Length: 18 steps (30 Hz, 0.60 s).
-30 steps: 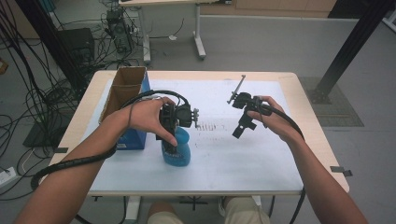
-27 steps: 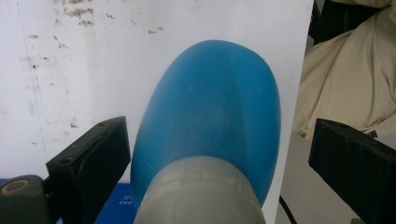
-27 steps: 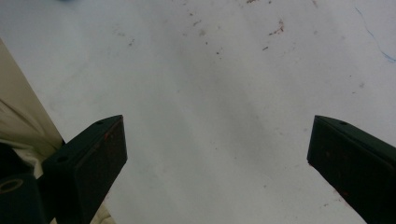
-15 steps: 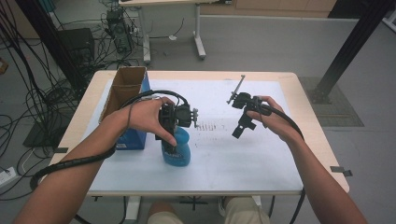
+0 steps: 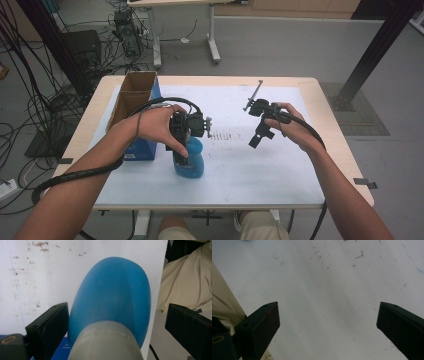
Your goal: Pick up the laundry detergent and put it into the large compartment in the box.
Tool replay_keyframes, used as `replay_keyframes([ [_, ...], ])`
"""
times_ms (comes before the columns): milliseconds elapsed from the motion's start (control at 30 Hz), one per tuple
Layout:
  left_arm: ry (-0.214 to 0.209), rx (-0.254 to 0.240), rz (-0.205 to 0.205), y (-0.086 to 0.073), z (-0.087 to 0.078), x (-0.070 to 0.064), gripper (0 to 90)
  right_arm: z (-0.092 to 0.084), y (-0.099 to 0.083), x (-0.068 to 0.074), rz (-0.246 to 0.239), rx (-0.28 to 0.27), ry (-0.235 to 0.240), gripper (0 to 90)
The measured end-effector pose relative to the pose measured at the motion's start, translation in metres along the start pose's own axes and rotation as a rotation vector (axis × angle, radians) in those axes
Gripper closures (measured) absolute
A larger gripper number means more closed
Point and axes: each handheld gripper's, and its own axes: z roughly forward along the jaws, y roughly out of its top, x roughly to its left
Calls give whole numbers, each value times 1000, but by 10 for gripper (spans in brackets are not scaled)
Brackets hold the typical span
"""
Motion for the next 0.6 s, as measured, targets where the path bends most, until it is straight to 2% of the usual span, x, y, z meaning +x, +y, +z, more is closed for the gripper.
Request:
replay_keyframes([
  [300, 4, -3, -2, -1, 1, -1, 76, 0, 1, 0, 0, 2, -1, 47],
  [400, 8, -2, 2, -1, 1, -1, 111, 1, 1, 0, 4, 5, 1, 47],
  [500, 6, 1, 3, -1, 1, 1, 202, 1, 1, 0, 2, 3, 0, 47],
  [600, 9, -1, 5, -2, 2, 1, 223, 1, 1, 0, 3, 3, 1, 47],
])
